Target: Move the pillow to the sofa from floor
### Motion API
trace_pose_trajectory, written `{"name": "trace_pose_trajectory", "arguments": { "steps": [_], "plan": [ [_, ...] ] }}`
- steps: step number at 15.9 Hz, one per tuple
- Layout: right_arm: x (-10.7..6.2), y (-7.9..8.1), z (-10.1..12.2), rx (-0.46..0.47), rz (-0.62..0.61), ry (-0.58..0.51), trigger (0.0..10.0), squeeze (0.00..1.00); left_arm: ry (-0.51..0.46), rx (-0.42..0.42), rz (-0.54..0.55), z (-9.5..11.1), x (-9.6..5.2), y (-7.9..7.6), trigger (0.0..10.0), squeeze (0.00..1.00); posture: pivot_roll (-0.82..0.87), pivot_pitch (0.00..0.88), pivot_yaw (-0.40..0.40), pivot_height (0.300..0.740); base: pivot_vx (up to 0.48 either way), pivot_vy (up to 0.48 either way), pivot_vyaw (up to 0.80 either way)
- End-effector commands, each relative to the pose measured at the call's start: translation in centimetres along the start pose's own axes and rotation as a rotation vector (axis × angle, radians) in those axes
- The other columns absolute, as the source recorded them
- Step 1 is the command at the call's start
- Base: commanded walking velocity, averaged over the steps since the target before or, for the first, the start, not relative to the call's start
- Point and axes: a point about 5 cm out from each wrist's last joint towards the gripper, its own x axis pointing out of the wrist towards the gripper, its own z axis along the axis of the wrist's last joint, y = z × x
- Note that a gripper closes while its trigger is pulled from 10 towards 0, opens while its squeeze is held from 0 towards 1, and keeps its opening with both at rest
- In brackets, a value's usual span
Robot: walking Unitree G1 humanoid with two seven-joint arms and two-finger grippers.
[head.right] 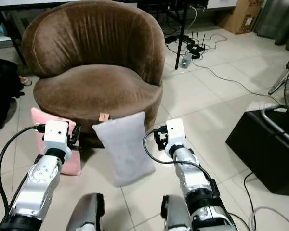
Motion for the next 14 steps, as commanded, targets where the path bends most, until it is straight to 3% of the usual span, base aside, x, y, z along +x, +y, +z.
{"name": "trace_pose_trajectory", "arguments": {
  "steps": [1, 4, 14],
  "plan": [
    [-0.08, -0.11, 0.19, -0.001, -0.011, -0.01, 10.0, 0.0, -0.015, 0.007, -0.002, 0.37, 0.11, 0.07, 10.0, 0.0, 0.02, 0.0, 0.009, 0.555, 0.0, 0.0, 0.0],
    [-0.07, -0.12, 0.3, -0.003, -0.013, -0.014, 10.0, 0.0, -0.02, 0.003, -0.009, 0.46, 0.06, -0.09, 10.0, 0.0, 0.02, 0.0, 0.009, 0.555, 0.0, 0.0, 0.0],
    [0.05, -0.01, 0.4, -0.003, -0.015, -0.014, 10.0, 0.0, -0.022, 0.001, -0.01, 0.51, 0.06, 0.03, 10.0, 0.0, 0.03, 0.0, 0.009, 0.555, 0.307, 0.0, 0.0]
  ]
}}
